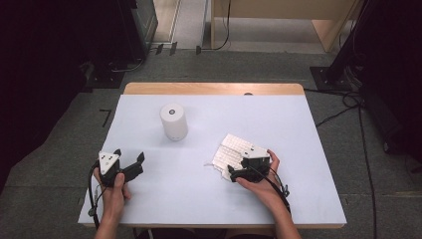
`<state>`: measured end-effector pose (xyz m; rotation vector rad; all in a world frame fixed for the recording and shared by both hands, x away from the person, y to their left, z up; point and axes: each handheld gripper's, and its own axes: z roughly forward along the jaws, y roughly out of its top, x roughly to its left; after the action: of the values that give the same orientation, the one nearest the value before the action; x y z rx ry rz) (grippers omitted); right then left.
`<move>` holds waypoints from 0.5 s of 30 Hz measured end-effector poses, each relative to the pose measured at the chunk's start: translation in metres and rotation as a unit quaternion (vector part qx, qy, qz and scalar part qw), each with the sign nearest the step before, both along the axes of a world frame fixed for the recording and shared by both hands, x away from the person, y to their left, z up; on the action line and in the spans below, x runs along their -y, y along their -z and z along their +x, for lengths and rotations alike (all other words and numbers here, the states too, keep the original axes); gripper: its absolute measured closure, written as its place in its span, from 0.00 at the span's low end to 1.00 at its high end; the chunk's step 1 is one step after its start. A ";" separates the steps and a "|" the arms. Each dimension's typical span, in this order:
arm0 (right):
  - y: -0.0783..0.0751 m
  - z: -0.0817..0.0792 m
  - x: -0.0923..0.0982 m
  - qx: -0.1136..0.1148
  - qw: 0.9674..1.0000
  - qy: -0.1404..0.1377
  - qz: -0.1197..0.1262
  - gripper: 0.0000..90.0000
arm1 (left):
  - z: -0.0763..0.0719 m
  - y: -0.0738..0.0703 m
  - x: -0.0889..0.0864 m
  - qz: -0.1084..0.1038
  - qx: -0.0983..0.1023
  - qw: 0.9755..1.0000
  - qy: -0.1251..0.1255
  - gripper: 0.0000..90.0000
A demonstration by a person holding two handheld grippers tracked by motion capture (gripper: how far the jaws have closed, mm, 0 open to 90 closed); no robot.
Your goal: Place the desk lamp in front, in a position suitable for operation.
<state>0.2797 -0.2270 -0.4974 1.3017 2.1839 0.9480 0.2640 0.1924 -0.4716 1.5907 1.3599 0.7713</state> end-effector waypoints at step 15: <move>0.001 0.001 0.006 -0.006 0.999 0.022 0.023 0.42 | 0.002 -0.001 0.012 -0.015 -0.013 0.999 0.038 0.17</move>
<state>0.2804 -0.2327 -0.4986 1.3736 2.1464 0.9801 0.2665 0.1802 -0.4707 1.6239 1.3150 0.6826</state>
